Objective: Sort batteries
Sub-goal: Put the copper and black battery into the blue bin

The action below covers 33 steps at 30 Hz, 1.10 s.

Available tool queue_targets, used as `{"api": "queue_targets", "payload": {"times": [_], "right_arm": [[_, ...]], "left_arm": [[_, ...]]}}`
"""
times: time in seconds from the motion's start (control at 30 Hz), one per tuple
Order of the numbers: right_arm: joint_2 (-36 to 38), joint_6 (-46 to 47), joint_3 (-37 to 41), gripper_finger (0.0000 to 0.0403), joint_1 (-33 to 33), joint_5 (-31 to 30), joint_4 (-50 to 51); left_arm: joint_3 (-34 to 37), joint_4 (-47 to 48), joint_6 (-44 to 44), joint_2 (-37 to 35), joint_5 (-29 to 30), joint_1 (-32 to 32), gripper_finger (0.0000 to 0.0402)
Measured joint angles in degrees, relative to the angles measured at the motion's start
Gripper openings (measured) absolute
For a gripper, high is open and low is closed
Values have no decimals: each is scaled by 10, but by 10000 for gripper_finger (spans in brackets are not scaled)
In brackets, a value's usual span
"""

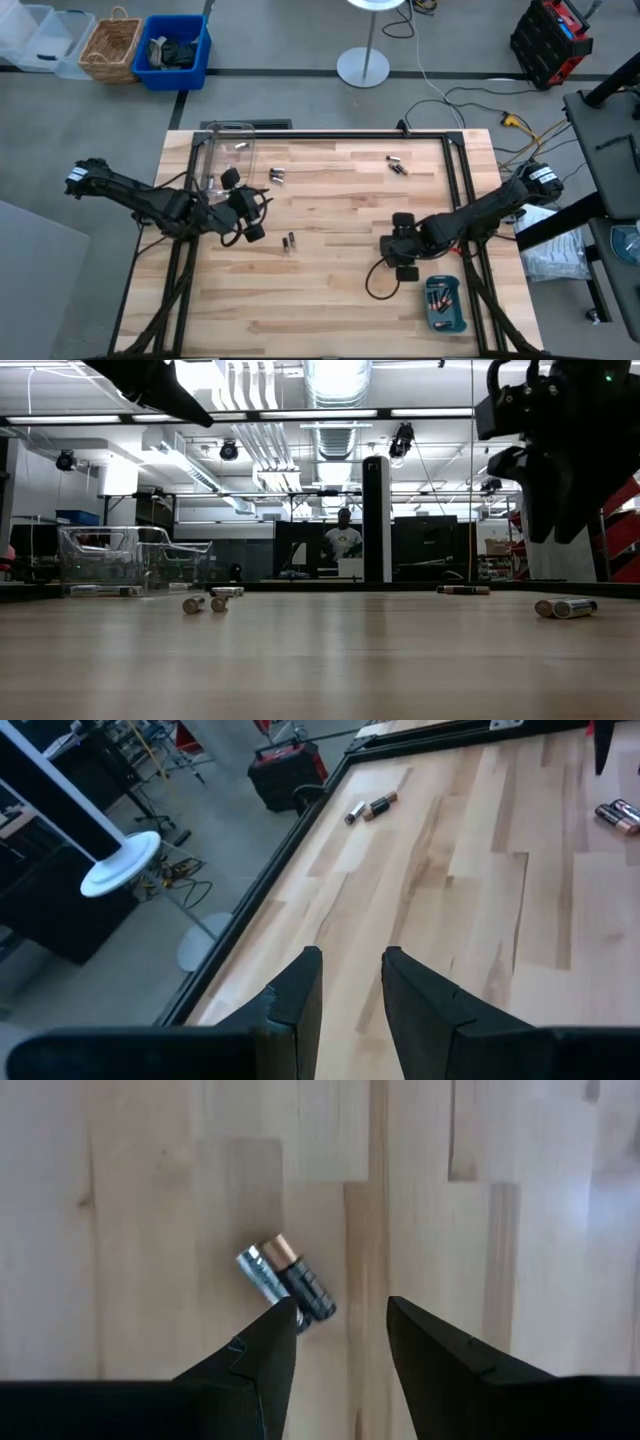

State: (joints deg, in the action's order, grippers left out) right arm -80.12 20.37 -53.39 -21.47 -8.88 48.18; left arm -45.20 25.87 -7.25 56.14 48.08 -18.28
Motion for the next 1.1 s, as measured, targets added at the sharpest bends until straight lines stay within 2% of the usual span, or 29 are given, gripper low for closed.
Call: {"api": "queue_targets", "payload": {"times": [0.13,0.43,0.7,1.1], "right_arm": [[-6,-23,13,159,1,-15,-31],[-52,-55,15,188,1,-18,-36],[-97,-69,15,183,1,-20,-38],[-127,-76,15,186,1,-21,-42]], "left_arm": [[1,0,-13,0,0,0,87],[3,-2,-14,5,-1,0,87],[3,-1,-13,17,-2,0,87],[3,0,-12,16,-2,0,87]]}}
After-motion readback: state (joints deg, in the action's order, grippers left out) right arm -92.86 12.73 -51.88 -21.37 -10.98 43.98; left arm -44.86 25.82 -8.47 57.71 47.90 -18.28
